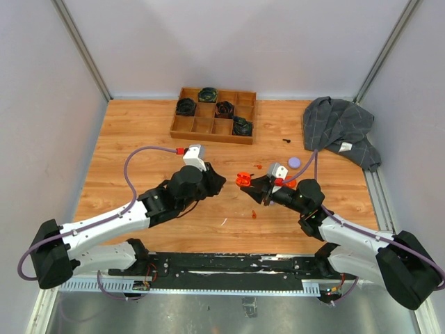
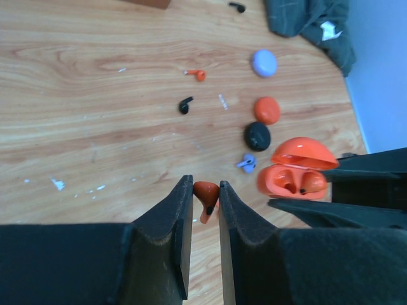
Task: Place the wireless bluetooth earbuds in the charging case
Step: Place the earbud in the charging case.
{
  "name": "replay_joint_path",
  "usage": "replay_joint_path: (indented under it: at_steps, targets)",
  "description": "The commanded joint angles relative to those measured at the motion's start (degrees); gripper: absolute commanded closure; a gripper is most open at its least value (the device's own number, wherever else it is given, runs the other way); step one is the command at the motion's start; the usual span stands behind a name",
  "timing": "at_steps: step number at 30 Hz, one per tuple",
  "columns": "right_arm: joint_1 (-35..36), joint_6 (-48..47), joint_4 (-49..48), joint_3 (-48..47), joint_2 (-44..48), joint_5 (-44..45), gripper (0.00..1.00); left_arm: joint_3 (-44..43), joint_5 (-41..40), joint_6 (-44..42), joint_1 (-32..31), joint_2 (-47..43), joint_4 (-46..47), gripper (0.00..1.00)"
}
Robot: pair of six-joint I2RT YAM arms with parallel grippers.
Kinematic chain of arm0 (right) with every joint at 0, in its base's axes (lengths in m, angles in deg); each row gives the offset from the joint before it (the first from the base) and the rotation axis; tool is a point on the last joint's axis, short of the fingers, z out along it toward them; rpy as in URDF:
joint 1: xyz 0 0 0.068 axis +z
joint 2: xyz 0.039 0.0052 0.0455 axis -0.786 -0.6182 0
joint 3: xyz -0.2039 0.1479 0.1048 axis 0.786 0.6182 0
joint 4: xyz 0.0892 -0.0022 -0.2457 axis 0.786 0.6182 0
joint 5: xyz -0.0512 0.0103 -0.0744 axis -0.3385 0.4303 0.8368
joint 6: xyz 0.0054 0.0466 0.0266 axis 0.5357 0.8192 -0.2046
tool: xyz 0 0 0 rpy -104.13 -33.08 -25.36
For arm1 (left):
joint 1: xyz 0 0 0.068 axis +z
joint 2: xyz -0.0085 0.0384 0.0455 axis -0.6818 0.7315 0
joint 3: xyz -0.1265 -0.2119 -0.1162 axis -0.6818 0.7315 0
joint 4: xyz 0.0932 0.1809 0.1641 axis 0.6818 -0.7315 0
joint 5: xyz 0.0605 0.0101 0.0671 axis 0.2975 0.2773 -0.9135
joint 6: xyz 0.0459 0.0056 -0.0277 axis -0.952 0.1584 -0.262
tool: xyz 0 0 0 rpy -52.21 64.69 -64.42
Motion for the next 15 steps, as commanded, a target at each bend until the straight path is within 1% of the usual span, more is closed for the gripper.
replay_joint_path:
  at_steps: [1, 8, 15]
  targets:
    - [-0.3, -0.9, -2.6, 0.9, 0.8, 1.1, 0.94, -0.3, -5.0, 0.1, -2.7, -1.8, 7.9, 0.90]
    - [-0.3, -0.9, -2.7, 1.0, 1.2, 2.0, 0.94, 2.1, -8.1, -1.1, -7.1, -2.2, 17.9, 0.91]
    - [-0.2, -0.8, -2.6, 1.1, 1.4, 2.3, 0.94, 0.6, -9.4, -4.2, -9.4, 1.7, 23.0, 0.91]
